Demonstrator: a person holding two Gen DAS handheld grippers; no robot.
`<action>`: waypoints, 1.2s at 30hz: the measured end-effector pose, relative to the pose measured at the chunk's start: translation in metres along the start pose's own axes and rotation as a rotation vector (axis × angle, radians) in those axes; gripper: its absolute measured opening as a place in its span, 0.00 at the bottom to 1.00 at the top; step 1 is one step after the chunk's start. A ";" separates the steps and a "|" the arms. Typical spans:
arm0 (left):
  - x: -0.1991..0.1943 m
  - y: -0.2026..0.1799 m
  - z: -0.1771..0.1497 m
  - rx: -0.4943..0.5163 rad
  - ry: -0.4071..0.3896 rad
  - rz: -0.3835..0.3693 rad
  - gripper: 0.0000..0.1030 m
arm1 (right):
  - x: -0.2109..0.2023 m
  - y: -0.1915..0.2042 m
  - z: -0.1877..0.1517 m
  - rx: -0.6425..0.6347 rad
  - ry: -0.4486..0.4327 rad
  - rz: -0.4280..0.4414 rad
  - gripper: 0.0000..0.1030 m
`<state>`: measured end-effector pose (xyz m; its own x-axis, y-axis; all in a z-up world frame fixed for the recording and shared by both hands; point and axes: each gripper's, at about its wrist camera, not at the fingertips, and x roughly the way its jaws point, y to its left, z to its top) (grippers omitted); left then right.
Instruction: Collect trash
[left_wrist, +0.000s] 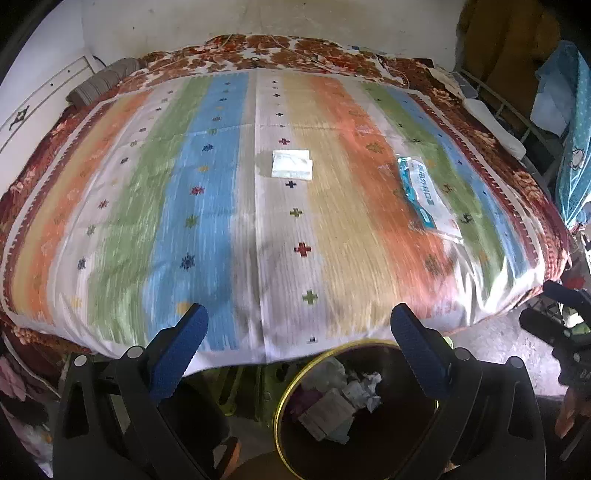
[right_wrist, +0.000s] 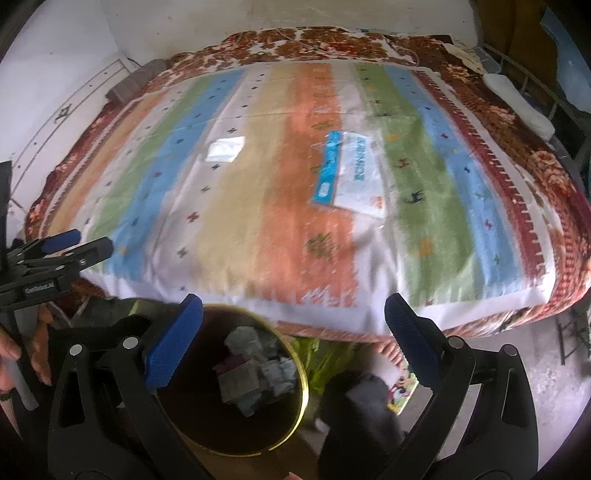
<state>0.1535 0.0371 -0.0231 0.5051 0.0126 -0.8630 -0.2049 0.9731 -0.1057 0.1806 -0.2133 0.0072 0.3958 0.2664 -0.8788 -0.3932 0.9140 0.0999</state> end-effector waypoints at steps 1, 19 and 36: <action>0.003 0.000 0.004 -0.001 -0.001 0.004 0.94 | 0.002 -0.003 0.004 0.005 0.002 -0.005 0.91; 0.068 0.016 0.068 0.000 0.009 0.043 0.94 | 0.062 -0.046 0.047 0.041 0.052 -0.041 0.91; 0.133 0.033 0.104 -0.056 0.057 -0.003 0.94 | 0.124 -0.089 0.076 0.194 0.106 -0.008 0.90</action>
<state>0.3010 0.0945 -0.0904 0.4575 -0.0046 -0.8892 -0.2507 0.9588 -0.1339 0.3273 -0.2385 -0.0755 0.3050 0.2345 -0.9230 -0.2191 0.9605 0.1717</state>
